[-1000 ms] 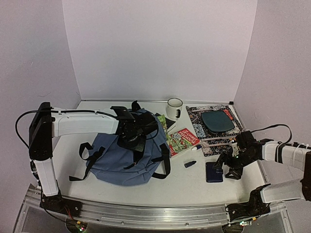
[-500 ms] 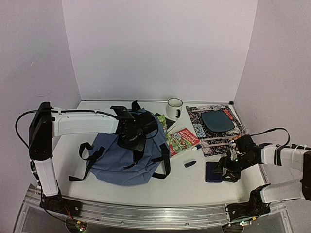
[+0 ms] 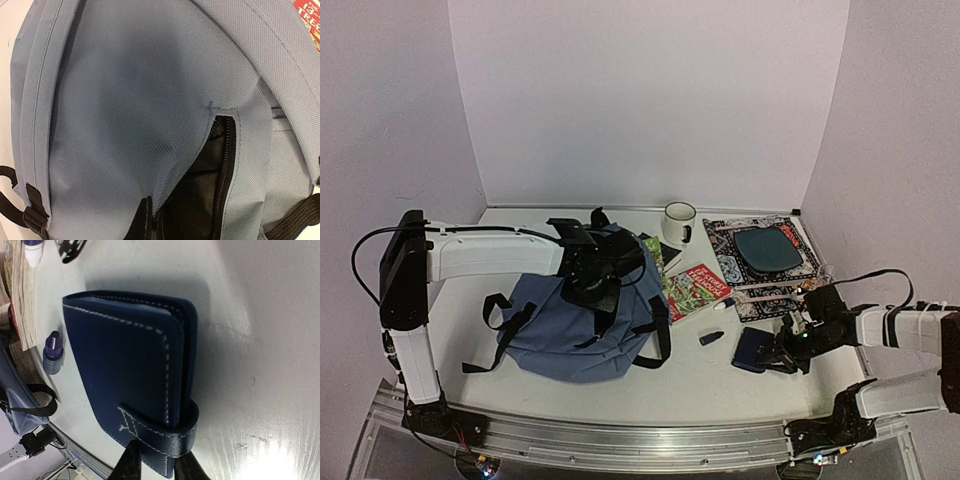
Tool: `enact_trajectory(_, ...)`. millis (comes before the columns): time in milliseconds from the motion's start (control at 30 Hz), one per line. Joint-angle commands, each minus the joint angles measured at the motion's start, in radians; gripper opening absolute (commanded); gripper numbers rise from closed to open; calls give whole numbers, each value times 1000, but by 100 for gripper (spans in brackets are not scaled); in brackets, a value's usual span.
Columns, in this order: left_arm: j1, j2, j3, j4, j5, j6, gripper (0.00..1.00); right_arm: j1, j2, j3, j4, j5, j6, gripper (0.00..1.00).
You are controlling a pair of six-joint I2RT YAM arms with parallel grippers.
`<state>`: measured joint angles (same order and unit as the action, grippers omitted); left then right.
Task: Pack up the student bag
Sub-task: Grab the card case from the center of the board, then place the card case in the pocket on the back of the bag.
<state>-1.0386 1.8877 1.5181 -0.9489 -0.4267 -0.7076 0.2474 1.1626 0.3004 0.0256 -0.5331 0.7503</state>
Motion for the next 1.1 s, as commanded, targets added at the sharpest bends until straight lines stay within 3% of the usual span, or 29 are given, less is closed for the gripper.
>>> enact_trajectory(0, 5, -30, 53, 31, 0, 3, 0, 4, -26, 0, -33, 25, -12, 15)
enact_trajectory(167, 5, -34, 59, 32, 2, 6, 0, 3, -70, 23, -33, -3, -28, 0)
enact_trajectory(400, 5, -33, 71, 33, 5, 7, 0, 15, -140, 84, -33, -56, -30, 0)
enact_trajectory(600, 5, -28, 96, 38, 13, 8, 0, 94, -161, 194, -33, -52, 23, 0)
enact_trajectory(800, 5, -30, 99, 48, 30, 2, 0, 233, -110, 321, 52, -33, 109, 0)
enact_trajectory(1067, 5, -54, 81, 62, 47, -6, 0, 403, 92, 517, 167, -16, 173, 0)
